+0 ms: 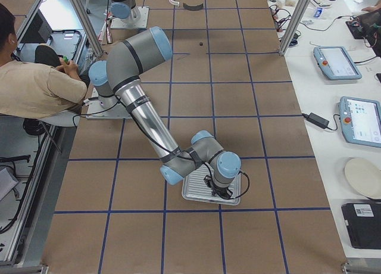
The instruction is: Place bearing gear from tray to pile
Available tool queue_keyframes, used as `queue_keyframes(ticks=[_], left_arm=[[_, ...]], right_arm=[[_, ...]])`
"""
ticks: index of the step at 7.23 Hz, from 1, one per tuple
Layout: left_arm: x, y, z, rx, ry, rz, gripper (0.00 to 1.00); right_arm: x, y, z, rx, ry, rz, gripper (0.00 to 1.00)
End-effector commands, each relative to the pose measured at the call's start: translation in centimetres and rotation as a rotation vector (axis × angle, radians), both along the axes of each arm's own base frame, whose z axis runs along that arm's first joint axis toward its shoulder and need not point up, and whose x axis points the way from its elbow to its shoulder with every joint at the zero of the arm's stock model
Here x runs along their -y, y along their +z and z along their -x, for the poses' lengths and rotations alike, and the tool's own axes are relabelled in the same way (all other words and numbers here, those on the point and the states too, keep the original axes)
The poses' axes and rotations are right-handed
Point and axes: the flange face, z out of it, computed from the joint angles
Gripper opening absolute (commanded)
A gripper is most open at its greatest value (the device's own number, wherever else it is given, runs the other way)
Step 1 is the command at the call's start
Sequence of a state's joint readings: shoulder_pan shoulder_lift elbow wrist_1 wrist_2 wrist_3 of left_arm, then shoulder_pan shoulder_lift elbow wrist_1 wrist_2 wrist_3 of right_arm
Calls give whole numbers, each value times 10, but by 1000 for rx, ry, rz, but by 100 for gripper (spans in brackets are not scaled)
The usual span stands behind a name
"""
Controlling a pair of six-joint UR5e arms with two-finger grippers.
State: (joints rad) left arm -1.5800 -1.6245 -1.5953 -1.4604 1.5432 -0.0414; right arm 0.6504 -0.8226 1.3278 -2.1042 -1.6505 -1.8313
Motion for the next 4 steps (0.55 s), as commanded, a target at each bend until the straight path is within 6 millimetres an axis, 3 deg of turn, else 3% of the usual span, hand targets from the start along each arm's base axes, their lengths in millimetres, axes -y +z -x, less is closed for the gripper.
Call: queue_keyframes(ticks=[1,2,3,4], left_arm=[[0,0,0,0,0,0,100],[0,0,0,0,0,0,100],[0,0,0,0,0,-1,100],[0,0,0,0,0,-1,100]], right_arm=[[3,28,-8,-24,-85,15,0],[11,45,-28,11,-187,50,0],[34,56,-73,53,-246,84,0],[64,71,-132,48,-334,105,0]])
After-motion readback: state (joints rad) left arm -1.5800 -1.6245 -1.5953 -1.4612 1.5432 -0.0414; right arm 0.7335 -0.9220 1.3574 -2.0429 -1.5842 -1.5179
